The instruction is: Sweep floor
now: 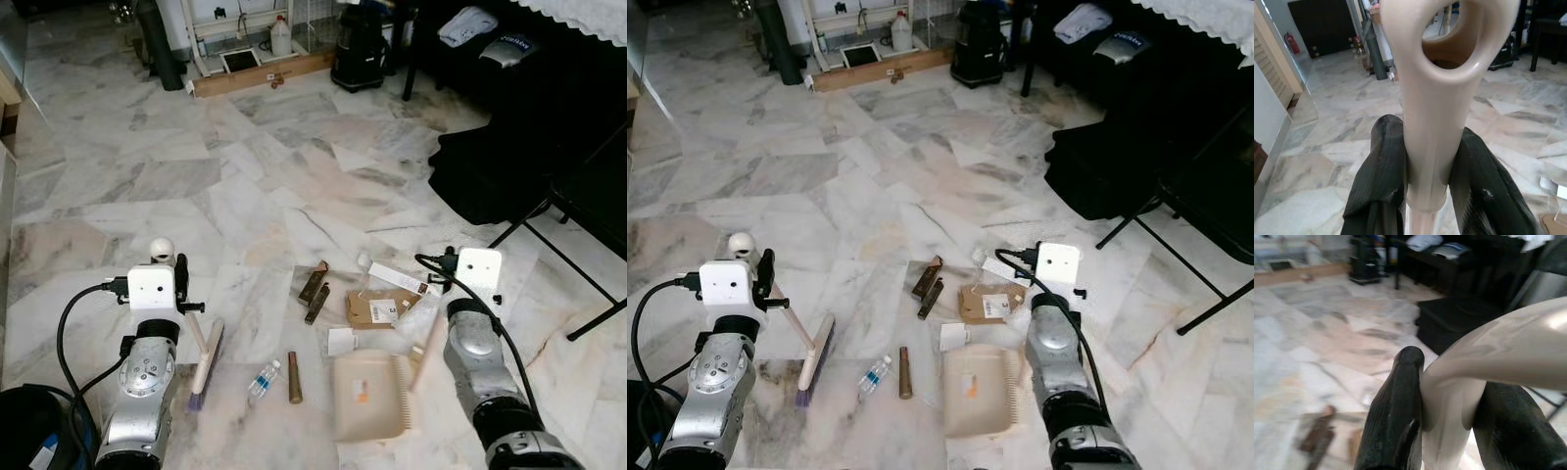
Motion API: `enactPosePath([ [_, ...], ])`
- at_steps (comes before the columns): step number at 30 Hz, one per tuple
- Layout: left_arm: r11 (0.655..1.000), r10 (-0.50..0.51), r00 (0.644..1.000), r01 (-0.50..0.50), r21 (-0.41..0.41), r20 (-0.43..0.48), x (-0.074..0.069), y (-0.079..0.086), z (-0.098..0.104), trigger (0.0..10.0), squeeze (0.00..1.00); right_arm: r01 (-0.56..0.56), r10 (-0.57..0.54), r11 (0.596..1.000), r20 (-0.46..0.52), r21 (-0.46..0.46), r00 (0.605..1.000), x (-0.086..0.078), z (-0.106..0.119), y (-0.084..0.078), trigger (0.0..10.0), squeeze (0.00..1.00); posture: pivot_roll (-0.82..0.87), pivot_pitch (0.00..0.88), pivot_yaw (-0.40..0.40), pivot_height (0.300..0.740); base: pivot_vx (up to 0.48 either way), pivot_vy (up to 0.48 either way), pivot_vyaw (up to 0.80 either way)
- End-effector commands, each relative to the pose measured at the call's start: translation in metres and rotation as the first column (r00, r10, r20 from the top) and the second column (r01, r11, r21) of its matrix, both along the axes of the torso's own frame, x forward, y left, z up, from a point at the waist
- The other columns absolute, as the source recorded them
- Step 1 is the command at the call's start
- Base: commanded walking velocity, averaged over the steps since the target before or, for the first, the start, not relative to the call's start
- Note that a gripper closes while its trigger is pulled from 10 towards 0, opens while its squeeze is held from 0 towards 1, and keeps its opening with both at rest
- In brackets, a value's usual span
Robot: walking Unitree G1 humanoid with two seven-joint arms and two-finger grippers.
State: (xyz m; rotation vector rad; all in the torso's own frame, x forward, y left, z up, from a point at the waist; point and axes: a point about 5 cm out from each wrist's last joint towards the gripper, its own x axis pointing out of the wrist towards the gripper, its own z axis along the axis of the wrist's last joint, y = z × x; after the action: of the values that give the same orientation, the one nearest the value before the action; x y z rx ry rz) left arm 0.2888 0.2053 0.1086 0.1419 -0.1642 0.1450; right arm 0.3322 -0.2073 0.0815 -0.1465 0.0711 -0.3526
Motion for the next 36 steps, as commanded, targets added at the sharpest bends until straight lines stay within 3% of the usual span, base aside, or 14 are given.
enactPosePath([
  [1, 1.000, 0.004, 0.999, -0.005, 0.011, 0.039, -0.001, 0.003, 0.009, 10.0, 0.00, 0.036, -0.036, 0.999, -0.014, -0.012, 0.999, -0.004, -0.003, -0.008, 10.0, 0.00, 0.05, 0.158, 0.022, 0.740, 0.000, 0.000, 0.00],
  [5, 1.000, 0.002, 0.999, -0.003, 0.011, 0.038, -0.002, 0.002, 0.009, 10.0, 0.00, 0.025, -0.025, 1.000, 0.020, -0.008, 0.999, -0.004, 0.002, -0.007, 10.0, 0.00, 0.04, 0.162, 0.021, 0.740, 0.000, 0.000, 0.00],
  [14, 1.000, 0.000, 0.999, -0.001, 0.009, 0.044, 0.000, 0.001, 0.011, 10.0, 0.00, -0.060, 0.053, 0.998, 0.174, 0.034, 0.983, 0.007, 0.031, 0.011, 10.0, 0.00, 0.04, 0.158, 0.021, 0.740, 0.000, 0.000, 0.00],
  [20, 1.000, 0.000, 0.999, 0.000, 0.004, 0.043, -0.001, 0.001, 0.010, 10.0, 0.00, -0.130, 0.111, 0.990, 0.286, 0.050, 0.952, 0.012, 0.058, 0.023, 10.0, 0.00, 0.04, 0.155, 0.019, 0.740, 0.000, 0.000, 0.00],
  [30, 1.000, -0.006, 0.999, 0.006, 0.000, 0.045, 0.000, -0.002, 0.010, 10.0, 0.00, -0.132, 0.112, 0.989, 0.254, 0.065, 0.961, 0.013, 0.048, 0.025, 10.0, 0.00, 0.04, 0.152, 0.016, 0.740, 0.000, 0.000, 0.00],
  [36, 1.000, -0.003, 0.999, 0.003, 0.000, 0.046, -0.001, -0.001, 0.010, 10.0, 0.00, -0.168, 0.123, 0.974, 0.269, 0.154, 0.955, 0.013, 0.040, 0.035, 10.0, 0.00, 0.06, 0.149, 0.013, 0.740, 0.000, 0.000, 0.00],
])
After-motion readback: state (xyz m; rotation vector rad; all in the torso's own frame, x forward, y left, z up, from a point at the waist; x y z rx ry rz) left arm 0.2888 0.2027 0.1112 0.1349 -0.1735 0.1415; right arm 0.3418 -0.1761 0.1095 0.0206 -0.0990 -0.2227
